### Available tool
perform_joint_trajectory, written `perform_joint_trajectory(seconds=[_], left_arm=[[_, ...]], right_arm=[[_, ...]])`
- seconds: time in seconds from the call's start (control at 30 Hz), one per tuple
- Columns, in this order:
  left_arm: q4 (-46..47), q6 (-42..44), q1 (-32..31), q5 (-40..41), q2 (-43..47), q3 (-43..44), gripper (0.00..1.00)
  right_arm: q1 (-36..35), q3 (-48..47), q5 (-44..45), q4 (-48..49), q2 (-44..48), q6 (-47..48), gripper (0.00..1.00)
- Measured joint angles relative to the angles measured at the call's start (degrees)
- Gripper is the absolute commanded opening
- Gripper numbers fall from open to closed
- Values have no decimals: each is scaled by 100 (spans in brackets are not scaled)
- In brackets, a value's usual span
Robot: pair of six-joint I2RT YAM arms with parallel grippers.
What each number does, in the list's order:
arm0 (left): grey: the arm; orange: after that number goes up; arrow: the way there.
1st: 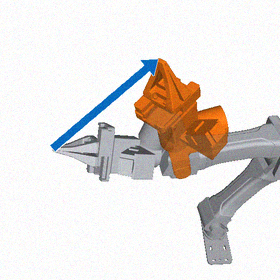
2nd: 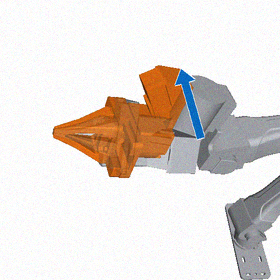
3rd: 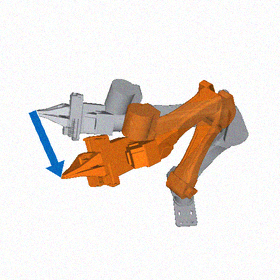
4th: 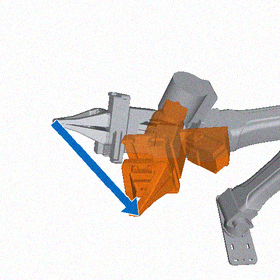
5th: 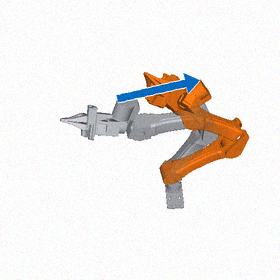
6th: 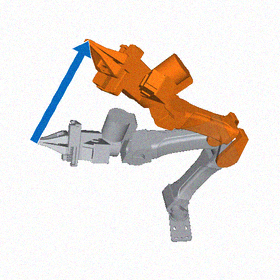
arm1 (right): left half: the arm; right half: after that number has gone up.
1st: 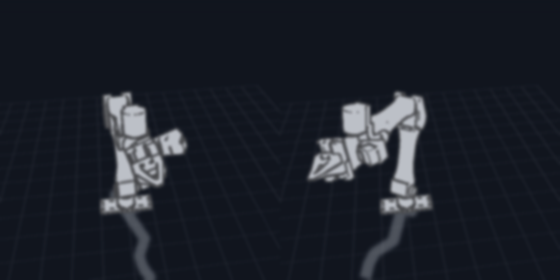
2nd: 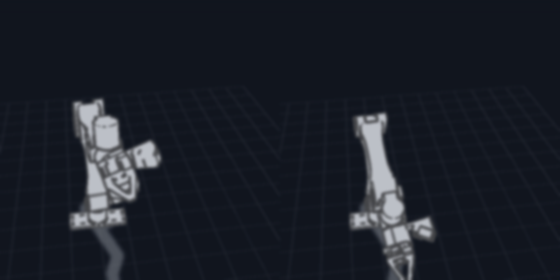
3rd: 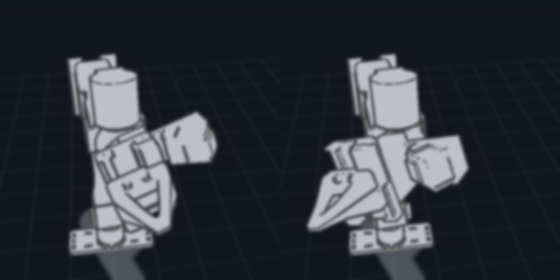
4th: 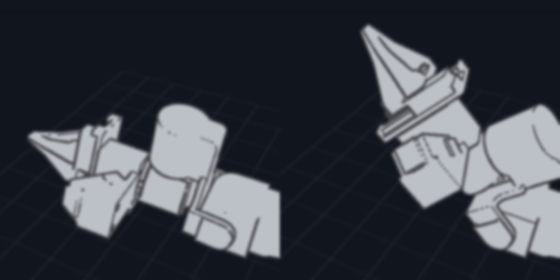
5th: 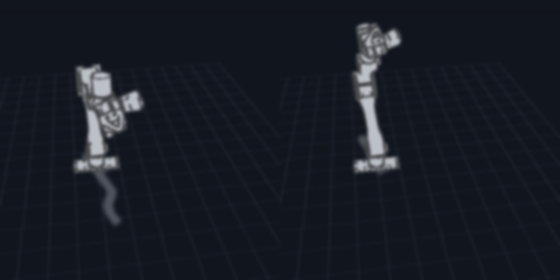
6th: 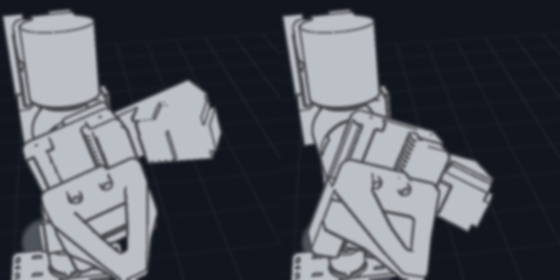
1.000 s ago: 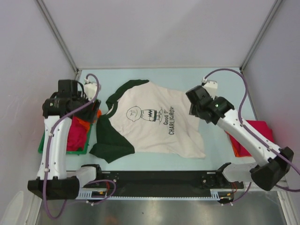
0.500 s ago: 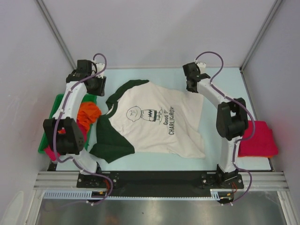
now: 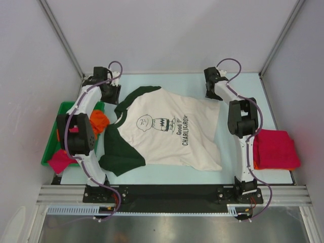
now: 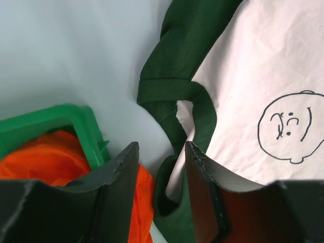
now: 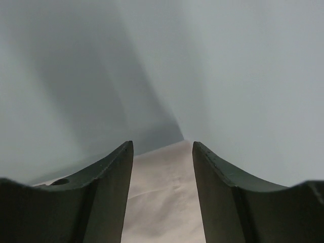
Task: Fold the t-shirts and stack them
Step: Flatten out the tshirt
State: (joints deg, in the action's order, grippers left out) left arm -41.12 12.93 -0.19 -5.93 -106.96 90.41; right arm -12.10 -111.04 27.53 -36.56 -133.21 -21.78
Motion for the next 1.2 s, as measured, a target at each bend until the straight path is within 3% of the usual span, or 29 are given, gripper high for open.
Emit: perform_joint_trajectory(seconds=[0.23,0.33,0.47,0.6,0.67,0.8,1.1,1.17,1.2], left_arm=[[37,-2,-144,-22,-240,201,47],[55,-2,-173,-22,-299,249,46],[74,-2,-195,-11,-415,352,44],[72,-9,-238,7,-549,470,34],[74,-33,-267,20,-595,509,27],[61,-57,-350,42,-697,601,1],[-66,-107,-520,103,-1147,1067,0],[-129,-151,-533,109,-1353,1377,4],[-160,-179,-533,118,-1456,1543,10]], right_arm=[[-68,94,-4,-52,-74,-11,55],[-81,105,-4,-57,-87,-7,46],[-98,13,-26,-109,-190,-2,21],[-101,-190,-52,-216,-317,-20,0],[-92,-201,-48,-234,-326,-26,0],[-52,-212,-70,-258,-326,-44,0],[195,-575,-87,-516,-507,-50,0],[319,-955,-87,-697,-708,-50,0],[380,-1191,-83,-789,-835,-46,0]])
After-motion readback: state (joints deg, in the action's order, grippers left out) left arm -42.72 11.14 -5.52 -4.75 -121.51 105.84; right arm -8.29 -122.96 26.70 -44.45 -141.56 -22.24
